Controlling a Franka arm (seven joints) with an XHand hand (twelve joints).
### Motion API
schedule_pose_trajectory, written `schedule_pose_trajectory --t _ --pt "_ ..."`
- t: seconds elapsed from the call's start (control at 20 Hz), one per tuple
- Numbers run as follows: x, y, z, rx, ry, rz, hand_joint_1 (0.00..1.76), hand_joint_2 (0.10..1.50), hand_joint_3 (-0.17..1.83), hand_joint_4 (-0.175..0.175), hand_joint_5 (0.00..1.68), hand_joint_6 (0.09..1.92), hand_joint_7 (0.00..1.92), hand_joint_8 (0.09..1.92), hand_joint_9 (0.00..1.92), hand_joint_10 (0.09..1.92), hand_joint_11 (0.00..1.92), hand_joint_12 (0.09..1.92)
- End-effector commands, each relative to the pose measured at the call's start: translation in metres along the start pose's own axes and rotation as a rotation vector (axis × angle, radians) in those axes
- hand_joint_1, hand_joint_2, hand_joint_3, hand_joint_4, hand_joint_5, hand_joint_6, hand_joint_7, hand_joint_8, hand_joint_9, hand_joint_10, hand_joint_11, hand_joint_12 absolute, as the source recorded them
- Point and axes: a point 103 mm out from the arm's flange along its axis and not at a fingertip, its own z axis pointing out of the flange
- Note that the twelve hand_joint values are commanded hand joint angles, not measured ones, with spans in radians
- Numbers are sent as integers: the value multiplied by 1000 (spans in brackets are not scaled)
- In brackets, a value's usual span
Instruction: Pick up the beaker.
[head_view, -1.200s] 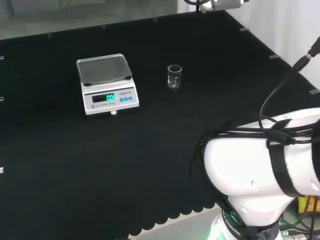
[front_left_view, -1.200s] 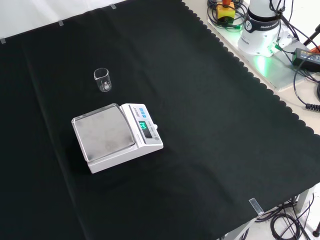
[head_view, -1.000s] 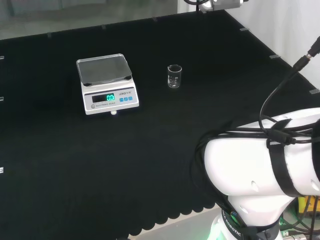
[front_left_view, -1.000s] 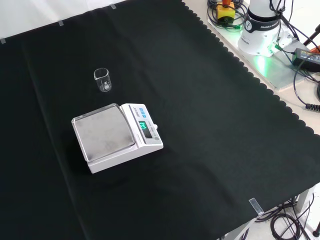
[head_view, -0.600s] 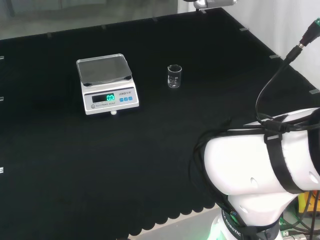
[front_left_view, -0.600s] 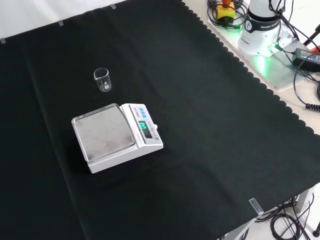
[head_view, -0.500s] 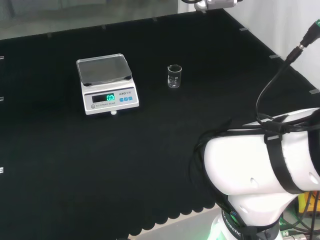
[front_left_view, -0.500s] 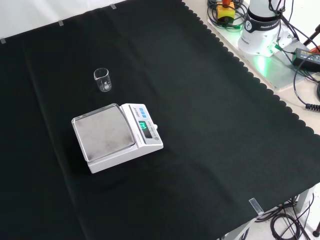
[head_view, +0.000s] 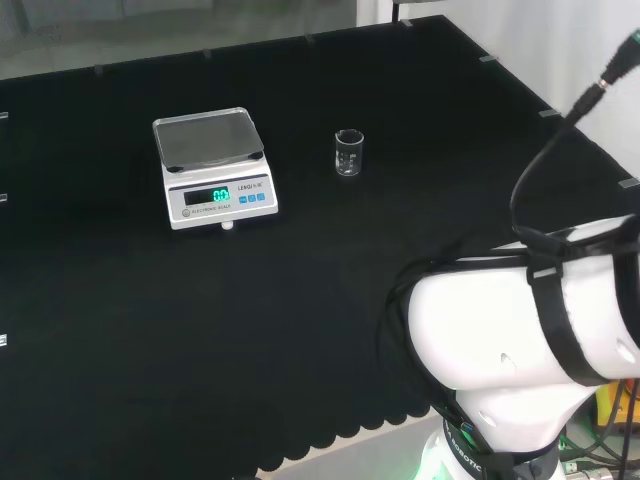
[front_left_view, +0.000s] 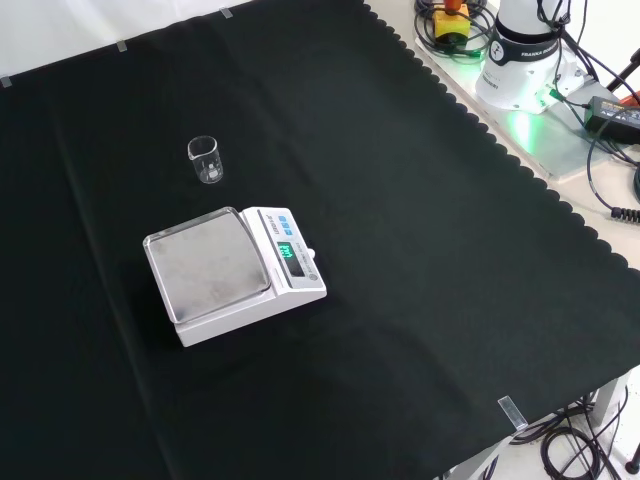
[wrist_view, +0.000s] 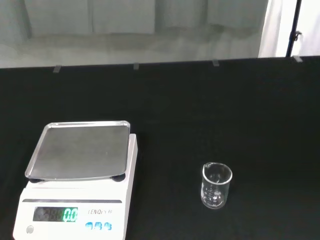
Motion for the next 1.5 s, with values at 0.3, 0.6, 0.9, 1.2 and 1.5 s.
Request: schedule_pose_trajectory --t 0.3,0.6,0.9,1.2,1.5 --pt "-20 116 95 205 27 -8 140 1153 -19 -117 166 87 0 684 0 871 129 1494" --pt "-29 138 133 270 24 3 149 1150 -21 -117 166 87 0 614 0 795 90 1499" --pt "-37 151 169 305 26 27 159 1145 -24 -118 164 87 0 601 0 784 88 1501" --pt "-54 169 216 258 68 85 201 1114 -40 -118 161 87 0 641 0 838 122 1498" --pt "-65 191 250 326 70 106 268 1079 -60 -118 151 87 0 632 0 912 158 1490"
